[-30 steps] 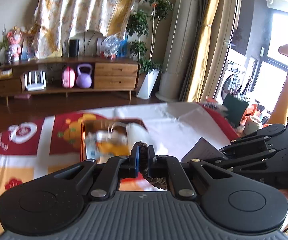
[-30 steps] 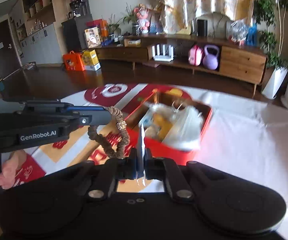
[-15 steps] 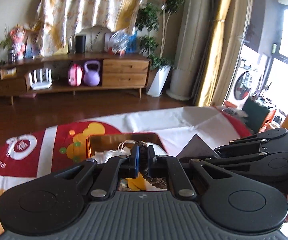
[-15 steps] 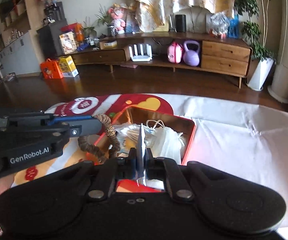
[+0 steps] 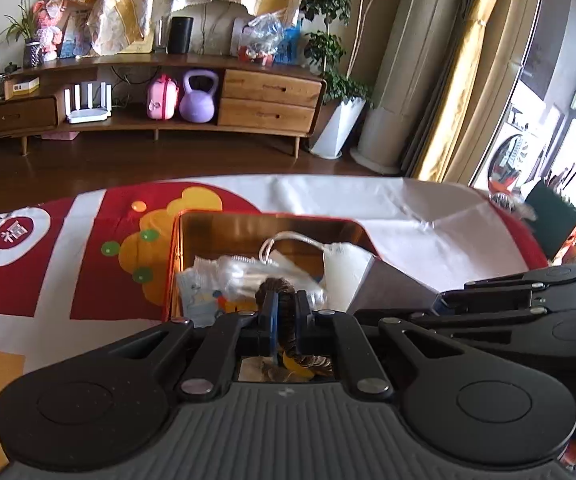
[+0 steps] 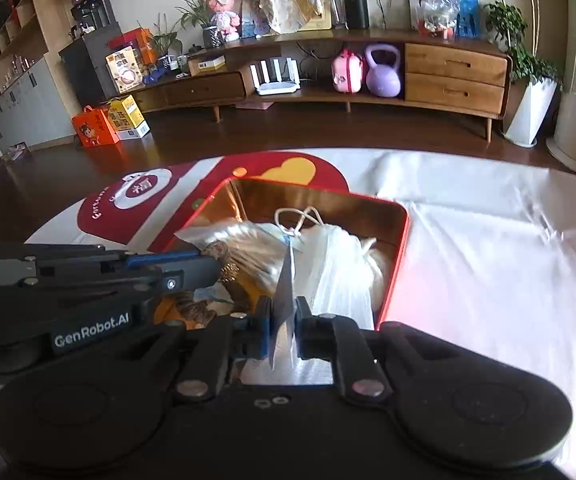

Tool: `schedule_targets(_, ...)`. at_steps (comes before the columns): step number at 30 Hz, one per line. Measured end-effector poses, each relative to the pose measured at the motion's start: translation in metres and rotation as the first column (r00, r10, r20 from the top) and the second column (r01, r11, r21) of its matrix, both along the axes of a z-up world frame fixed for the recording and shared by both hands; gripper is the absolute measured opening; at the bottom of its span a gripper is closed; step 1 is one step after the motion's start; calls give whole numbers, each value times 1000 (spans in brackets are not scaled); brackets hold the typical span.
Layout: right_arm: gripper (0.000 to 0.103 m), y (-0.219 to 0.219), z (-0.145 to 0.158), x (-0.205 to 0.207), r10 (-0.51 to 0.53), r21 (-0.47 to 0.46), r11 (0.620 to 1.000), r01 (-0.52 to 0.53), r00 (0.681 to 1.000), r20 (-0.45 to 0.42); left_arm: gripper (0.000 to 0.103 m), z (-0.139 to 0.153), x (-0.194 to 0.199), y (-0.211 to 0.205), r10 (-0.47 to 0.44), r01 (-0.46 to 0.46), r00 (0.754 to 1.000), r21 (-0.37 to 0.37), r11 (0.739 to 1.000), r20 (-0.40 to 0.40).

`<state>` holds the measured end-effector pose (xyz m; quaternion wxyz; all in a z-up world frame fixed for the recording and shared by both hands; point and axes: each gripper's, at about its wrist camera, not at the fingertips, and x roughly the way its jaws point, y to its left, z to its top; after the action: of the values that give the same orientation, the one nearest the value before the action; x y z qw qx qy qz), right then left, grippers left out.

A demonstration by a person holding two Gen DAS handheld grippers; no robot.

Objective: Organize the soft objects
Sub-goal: 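Carry the bracelet with the left gripper while the right gripper carries the sachet to the tin, then release the bracelet into the tin while the right gripper releases the sachet into it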

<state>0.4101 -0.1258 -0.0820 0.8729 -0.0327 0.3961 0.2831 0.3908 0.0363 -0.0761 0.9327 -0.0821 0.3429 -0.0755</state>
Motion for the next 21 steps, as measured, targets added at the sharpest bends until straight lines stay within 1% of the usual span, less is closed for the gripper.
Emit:
schedule_targets(6,12,-4,-8,1,-8,-13,1000,8,1000,-16,8,-15,-1,-4,-13,15,999,43,999,-42)
schedule_targets(9,18,-4,-2,-3,-1,-18,1000,1,1000,4,8,-19,-2,-8,-26,31,997,69,997,-76)
schedule_targets(11,21,-4,3,-7,0,-33,999,1,1000,26,8,-18,-2,-9,-15,23,996,86,996,-88)
schedule_targets(12,25,-4,5,-8,3,-38,999,-1,999,35,8,-17,-3,-10,-10,18,996,90,996,-90)
schedule_targets(14,32,-5,8,-10,-2,-48,999,4,999,47,8,-14,-4,-10,-3,11,995,89,996,-96)
schedule_targets(18,40,-7,15,-14,-9,-45,999,12,997,70,11,-10,-6,-10,14,-3,993,92,996,-121)
schedule_targets(19,46,-8,16,-16,-9,-43,999,12,997,76,13,-9,-8,-9,16,-5,993,93,996,-121)
schedule_targets(20,48,-7,19,-16,-8,-43,999,11,997,82,15,-8,-10,-10,16,-5,993,95,995,-120)
schedule_targets(21,51,-7,21,-17,-5,-42,999,9,996,89,19,-6,-12,-10,16,-4,993,98,995,-116)
